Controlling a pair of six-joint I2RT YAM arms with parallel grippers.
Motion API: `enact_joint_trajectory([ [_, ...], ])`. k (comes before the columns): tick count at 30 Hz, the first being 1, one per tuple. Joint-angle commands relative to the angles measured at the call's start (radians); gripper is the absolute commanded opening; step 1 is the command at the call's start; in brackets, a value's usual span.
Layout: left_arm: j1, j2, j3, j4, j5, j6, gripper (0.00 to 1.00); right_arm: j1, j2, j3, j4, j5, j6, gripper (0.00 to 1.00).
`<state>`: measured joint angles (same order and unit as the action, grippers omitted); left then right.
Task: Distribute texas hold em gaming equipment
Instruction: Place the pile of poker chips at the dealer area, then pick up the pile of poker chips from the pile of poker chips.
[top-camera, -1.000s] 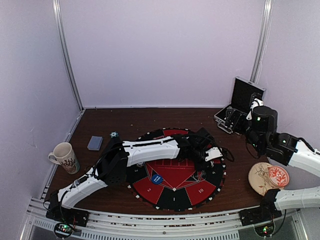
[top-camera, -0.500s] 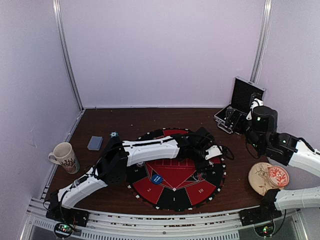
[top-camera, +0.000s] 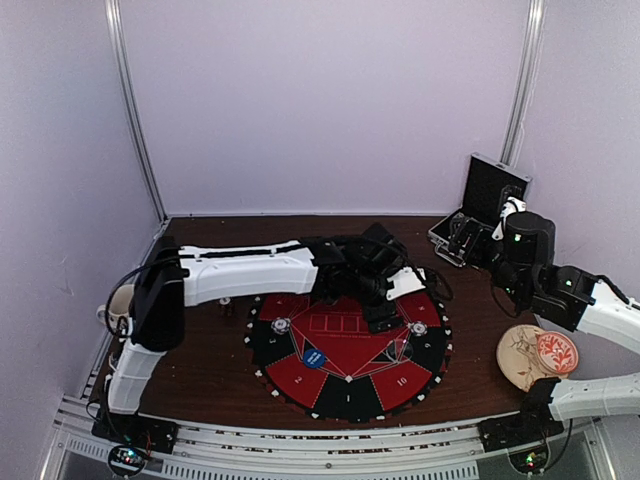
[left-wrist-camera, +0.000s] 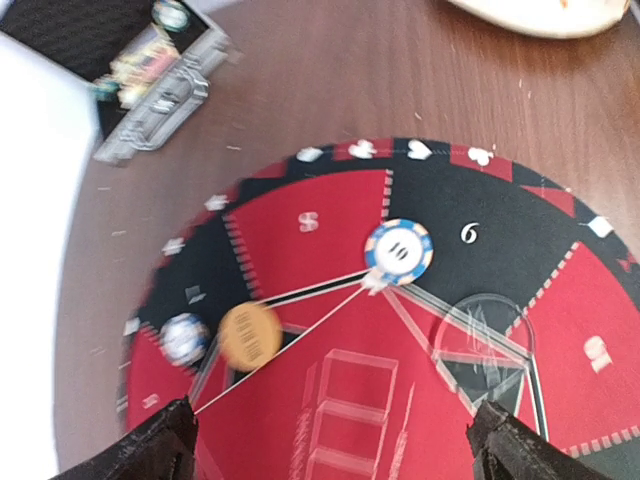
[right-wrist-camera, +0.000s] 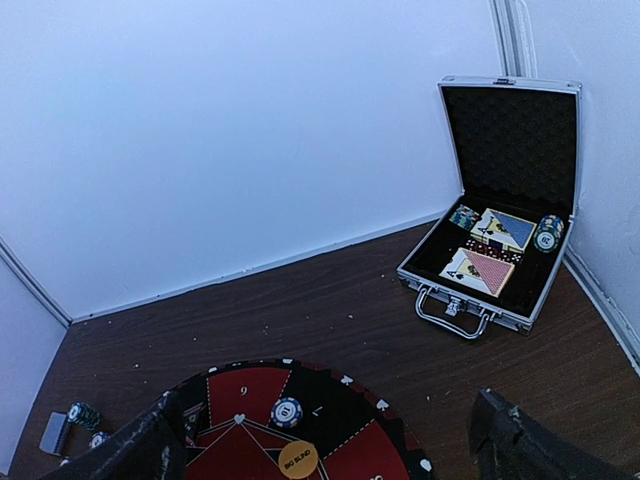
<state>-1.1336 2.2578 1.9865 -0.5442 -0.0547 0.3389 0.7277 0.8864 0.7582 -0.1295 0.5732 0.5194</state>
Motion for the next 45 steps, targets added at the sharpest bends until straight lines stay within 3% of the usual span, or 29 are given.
enact_joint_trajectory([
  [1, 0.061, -0.167, -0.128, 0.041, -0.043, -0.001, 0.98, -0.005, 0.011, -0.005, 0.02, -0.026, -0.022, 1.0],
  [14, 0.452, -0.594, -0.569, 0.114, 0.086, 0.015, 0.98, -0.004, 0.097, 0.004, 0.04, -0.087, -0.038, 1.0],
  [21, 0.728, -0.595, -0.643, 0.156, 0.259, 0.03, 0.98, -0.004, 0.133, 0.007, 0.047, -0.088, -0.044, 0.99],
  [26, 0.867, -0.538, -0.669, 0.19, 0.394, 0.0, 0.98, -0.003, 0.154, 0.012, 0.047, -0.09, -0.047, 0.99],
  [38, 0.922, -0.48, -0.732, 0.234, 0.398, 0.012, 0.98, -0.002, 0.134, 0.007, 0.046, -0.113, -0.045, 0.98],
  [45, 0.939, -0.411, -0.722, 0.24, 0.419, 0.023, 0.92, -0.001, 0.144, 0.008, 0.048, -0.122, -0.045, 0.98],
])
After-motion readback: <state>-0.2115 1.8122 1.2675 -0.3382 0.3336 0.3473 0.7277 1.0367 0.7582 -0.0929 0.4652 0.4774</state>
